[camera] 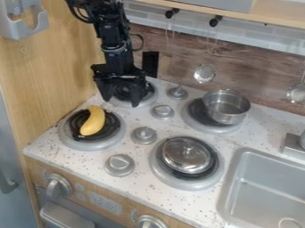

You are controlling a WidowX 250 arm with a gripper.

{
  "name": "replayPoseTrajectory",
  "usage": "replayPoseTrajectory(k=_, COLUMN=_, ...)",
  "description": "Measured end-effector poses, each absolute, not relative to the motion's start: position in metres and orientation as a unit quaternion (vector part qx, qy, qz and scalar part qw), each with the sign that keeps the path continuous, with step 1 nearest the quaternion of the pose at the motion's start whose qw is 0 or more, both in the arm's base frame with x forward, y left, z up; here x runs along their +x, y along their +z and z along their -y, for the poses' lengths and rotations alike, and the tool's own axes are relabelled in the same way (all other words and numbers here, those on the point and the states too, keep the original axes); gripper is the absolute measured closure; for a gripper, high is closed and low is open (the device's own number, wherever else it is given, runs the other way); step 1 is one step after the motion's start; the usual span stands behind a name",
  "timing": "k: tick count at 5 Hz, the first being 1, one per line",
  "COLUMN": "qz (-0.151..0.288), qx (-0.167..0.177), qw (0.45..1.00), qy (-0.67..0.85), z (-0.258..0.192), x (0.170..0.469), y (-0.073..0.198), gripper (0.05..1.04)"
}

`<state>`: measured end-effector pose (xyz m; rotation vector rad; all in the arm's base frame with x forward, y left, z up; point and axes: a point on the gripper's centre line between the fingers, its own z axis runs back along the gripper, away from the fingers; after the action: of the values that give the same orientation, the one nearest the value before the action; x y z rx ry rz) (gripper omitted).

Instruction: Move the silver pot cover to the upper left side of the burner

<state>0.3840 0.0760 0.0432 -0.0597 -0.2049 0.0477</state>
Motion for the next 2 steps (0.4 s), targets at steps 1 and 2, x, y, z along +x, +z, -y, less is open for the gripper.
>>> replayPoseTrajectory(k=1, qz=0.078, qx=-0.035, qw=0.996, qy=0.027, z=-0.074, x=0.377, y=0.026, gripper=0.085)
replayPoseTrajectory(k=2, qz=0.076, qx=-0.035, qw=0.996, qy=-0.009, z=-0.042, x=0.375, y=0.016, gripper=0.085)
